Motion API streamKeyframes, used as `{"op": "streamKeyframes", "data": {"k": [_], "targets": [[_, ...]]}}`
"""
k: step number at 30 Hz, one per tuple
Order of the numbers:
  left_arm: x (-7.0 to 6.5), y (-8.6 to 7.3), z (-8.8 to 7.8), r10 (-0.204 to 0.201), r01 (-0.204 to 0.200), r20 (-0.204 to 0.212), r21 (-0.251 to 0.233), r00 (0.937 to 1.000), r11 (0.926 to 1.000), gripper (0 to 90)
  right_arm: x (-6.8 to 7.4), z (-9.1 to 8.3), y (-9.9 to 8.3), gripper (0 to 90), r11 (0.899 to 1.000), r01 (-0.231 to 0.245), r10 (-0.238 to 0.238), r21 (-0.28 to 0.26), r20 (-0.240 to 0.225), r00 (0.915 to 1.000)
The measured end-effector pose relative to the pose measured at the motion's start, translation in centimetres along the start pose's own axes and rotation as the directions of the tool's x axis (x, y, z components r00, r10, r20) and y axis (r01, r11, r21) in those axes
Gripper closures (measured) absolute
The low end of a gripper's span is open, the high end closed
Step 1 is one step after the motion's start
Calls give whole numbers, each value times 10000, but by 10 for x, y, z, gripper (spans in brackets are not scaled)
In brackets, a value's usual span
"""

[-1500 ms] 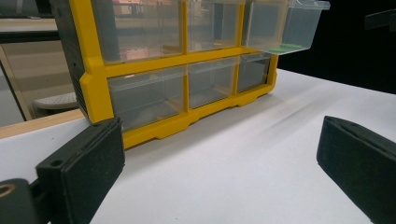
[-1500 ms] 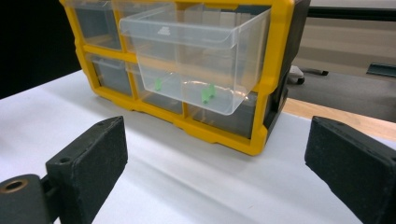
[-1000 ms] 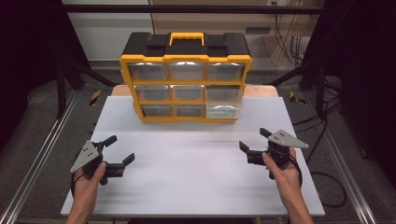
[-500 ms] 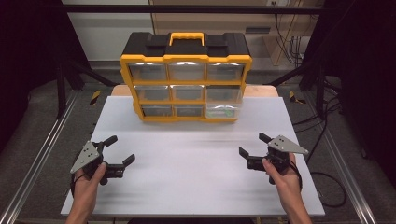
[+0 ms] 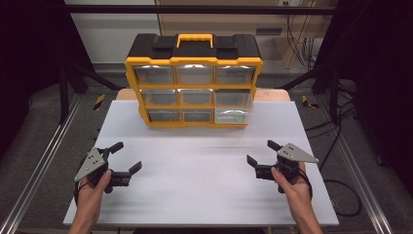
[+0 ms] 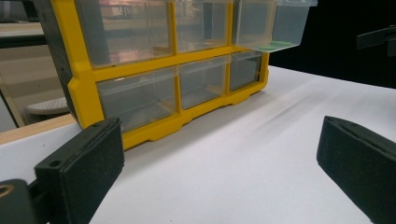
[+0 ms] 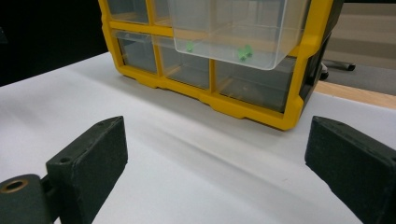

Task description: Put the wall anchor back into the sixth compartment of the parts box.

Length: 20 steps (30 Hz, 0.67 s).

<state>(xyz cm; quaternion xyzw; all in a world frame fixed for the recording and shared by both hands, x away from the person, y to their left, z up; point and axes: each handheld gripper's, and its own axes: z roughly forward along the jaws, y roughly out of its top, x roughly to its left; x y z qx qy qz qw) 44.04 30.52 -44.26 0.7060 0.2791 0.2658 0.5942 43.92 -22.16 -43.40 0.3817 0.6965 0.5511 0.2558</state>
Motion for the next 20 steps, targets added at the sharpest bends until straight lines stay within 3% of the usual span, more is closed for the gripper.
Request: {"op": "streamKeyframes", "data": {"k": [20], "targets": [[-2,-1,3,-68,69,180,-16,9998,10000,9,12,16,-15,83,9999,-68,60,-107,-732,9973]]}}
